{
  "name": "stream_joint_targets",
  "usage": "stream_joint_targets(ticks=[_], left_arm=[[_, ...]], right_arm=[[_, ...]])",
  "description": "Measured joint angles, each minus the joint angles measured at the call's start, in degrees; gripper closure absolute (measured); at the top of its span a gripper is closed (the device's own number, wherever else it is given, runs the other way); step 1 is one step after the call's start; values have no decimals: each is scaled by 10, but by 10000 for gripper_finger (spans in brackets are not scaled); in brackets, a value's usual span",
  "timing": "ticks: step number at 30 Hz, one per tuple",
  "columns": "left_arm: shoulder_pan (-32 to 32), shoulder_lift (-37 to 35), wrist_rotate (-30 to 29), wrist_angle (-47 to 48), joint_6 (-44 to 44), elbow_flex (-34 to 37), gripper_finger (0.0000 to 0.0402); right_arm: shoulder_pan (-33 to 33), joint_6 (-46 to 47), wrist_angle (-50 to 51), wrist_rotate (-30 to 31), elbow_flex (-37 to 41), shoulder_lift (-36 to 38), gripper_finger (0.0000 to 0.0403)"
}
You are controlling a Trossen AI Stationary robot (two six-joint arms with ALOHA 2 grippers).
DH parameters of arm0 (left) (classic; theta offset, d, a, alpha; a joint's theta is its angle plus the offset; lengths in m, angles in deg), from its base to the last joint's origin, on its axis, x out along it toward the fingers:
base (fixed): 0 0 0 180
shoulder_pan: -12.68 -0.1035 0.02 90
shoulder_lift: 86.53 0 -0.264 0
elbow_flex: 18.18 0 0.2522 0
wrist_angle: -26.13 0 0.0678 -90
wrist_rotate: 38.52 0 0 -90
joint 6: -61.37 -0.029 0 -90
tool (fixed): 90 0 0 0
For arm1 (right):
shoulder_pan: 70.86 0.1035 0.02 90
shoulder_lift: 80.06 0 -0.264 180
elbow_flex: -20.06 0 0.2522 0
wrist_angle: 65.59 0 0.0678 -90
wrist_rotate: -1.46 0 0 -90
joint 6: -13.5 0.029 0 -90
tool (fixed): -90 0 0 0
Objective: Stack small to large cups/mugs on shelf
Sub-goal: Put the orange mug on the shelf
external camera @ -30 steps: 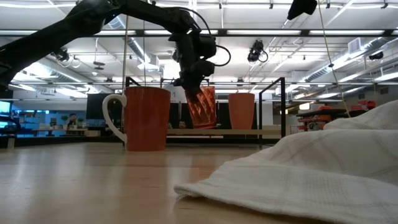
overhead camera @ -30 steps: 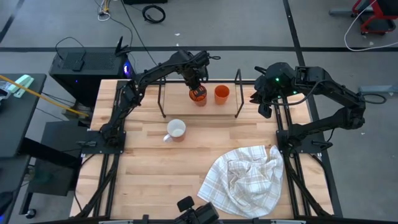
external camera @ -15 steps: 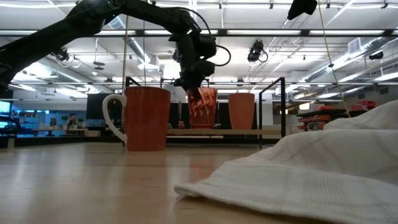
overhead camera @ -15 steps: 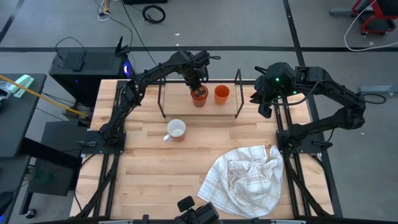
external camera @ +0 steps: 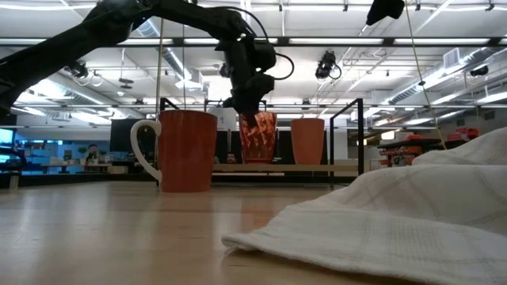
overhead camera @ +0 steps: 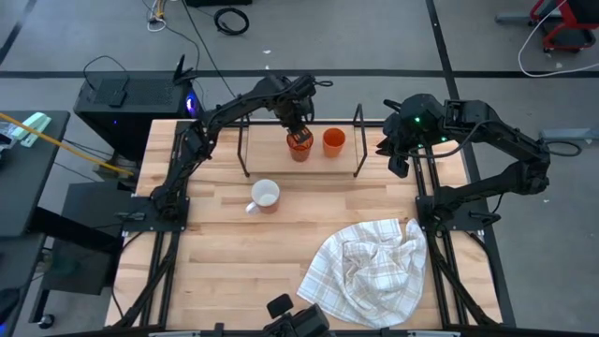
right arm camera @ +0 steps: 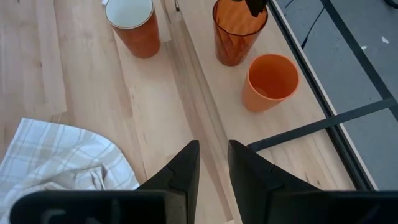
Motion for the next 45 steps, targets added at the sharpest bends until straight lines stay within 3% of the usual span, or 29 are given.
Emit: stream_joint_targets(ticks=[9, 17, 24, 32, 35, 42, 45], left_arm=[[-6, -58, -6, 27, 26, 0, 307], [6, -170, -6, 149, 130, 0, 315], [65, -256, 1, 155, 212, 4, 328], [157, -278, -38, 154, 242, 6, 338], [184, -279, -44, 154, 242, 51, 338], [202, -305, -18, 155, 273, 247, 334], [207, -306, -21, 154, 277, 291, 334]], right_arm=[[0, 3, 0, 0, 0, 0, 312], [0, 4, 0, 0, 0, 0, 312], [0, 4, 3, 0, 0, 0, 312], [0, 4, 28, 0, 0, 0, 312], [0, 4, 28, -4, 0, 0, 312], [0, 0, 27, -11, 0, 0, 312], [0, -3, 25, -11, 0, 0, 312]])
